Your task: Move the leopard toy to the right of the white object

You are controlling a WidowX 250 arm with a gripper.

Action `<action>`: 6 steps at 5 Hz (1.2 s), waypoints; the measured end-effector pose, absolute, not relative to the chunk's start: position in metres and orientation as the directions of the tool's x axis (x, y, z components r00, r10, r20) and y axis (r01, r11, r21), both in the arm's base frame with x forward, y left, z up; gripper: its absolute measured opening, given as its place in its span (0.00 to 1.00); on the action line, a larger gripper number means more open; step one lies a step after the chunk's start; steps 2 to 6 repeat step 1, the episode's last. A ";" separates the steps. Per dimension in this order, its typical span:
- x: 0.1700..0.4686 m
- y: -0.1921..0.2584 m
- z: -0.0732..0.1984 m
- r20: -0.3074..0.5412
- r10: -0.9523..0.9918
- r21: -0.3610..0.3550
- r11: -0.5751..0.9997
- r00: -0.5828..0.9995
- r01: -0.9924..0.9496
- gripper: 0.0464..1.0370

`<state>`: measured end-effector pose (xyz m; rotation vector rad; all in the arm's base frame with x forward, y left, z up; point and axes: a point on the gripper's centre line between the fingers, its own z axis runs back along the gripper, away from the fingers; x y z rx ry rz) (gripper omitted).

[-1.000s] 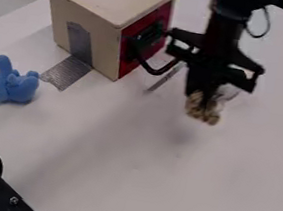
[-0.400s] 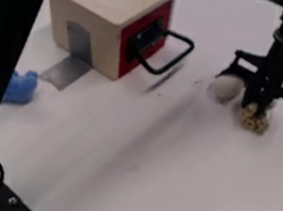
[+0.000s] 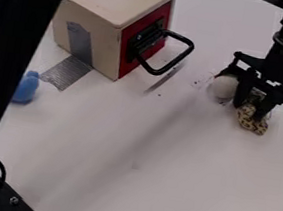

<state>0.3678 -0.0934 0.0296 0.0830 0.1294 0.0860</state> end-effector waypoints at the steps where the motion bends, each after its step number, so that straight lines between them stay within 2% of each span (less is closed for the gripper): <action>1: 0.353 -0.095 0.078 -0.058 0.105 0.087 0.991 0.993 -0.100 0.88; 6: 0.353 -0.095 0.078 -0.058 0.105 0.087 0.991 0.993 -0.100 0.88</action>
